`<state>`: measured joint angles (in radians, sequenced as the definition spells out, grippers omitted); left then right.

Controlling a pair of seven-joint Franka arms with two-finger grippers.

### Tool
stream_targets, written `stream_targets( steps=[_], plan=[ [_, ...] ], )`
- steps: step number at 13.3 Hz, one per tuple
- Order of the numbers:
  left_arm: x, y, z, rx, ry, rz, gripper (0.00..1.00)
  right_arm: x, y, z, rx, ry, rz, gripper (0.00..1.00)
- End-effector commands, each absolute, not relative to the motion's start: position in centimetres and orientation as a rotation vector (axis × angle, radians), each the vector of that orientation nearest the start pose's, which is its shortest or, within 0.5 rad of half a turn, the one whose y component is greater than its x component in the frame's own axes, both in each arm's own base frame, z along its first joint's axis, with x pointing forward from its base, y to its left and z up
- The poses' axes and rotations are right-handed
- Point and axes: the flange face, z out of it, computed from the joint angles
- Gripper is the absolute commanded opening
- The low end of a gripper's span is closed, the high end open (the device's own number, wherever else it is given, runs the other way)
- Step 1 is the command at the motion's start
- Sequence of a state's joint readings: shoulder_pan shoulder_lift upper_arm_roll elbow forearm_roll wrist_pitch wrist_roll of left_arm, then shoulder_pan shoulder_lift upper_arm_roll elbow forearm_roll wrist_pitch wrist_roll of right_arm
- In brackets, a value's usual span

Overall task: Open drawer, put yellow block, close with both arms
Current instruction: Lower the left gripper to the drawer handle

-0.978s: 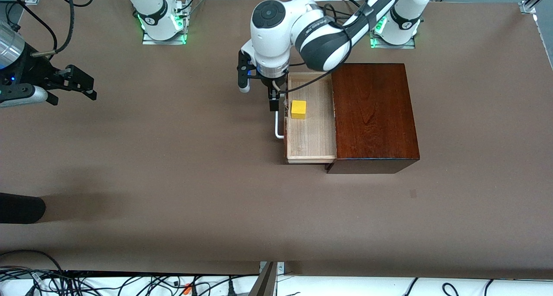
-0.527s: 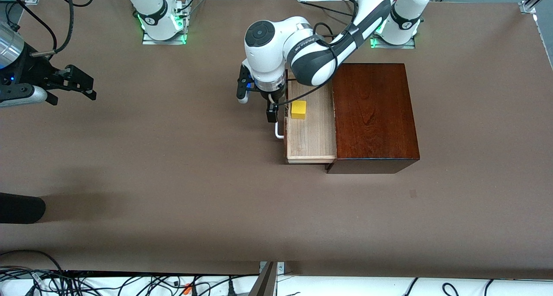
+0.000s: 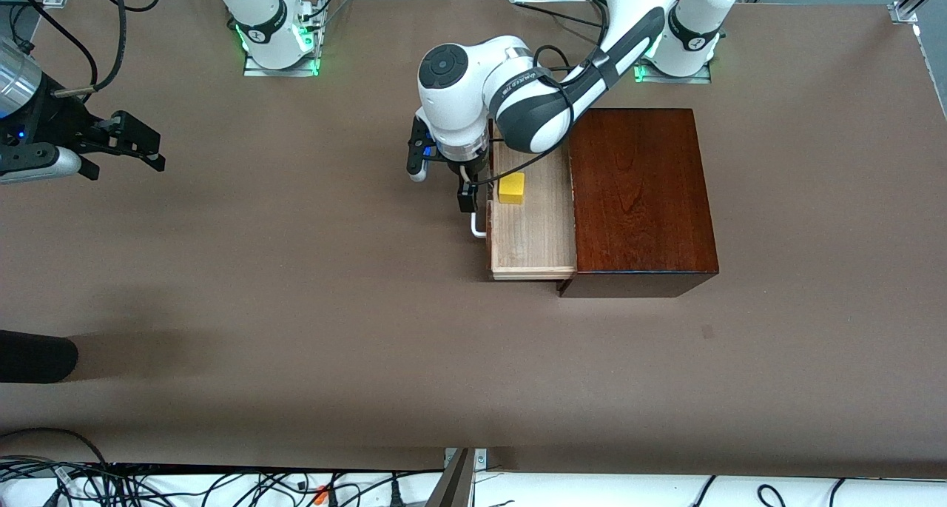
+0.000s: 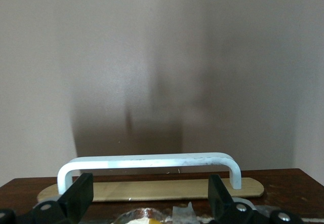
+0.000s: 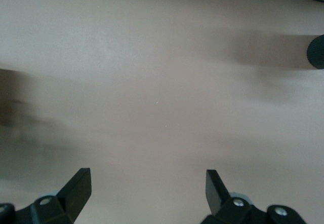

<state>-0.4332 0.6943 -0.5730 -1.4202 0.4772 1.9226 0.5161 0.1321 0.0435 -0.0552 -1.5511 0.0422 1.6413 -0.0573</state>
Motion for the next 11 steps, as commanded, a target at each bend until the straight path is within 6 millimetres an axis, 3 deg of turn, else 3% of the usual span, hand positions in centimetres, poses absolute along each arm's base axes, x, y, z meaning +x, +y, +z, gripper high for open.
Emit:
stream_targets(
  steps=[1,6,11],
  plan=[
    [47.1,-53.3,31.7,-2.062,2.166,0.096,1.0,57.1,4.8,62.0,-3.106,-0.192,-0.066,1.0],
    [47.7,-51.5,31.3,-2.053,2.117,0.202,1.0,57.1,4.5,61.9,-3.106,-0.189,-0.064,1.0],
    [50.7,-47.7,32.0,-2.06,2.027,0.261,1.0,57.1,4.3,61.9,-3.105,-0.182,-0.064,1.0]
  ],
)
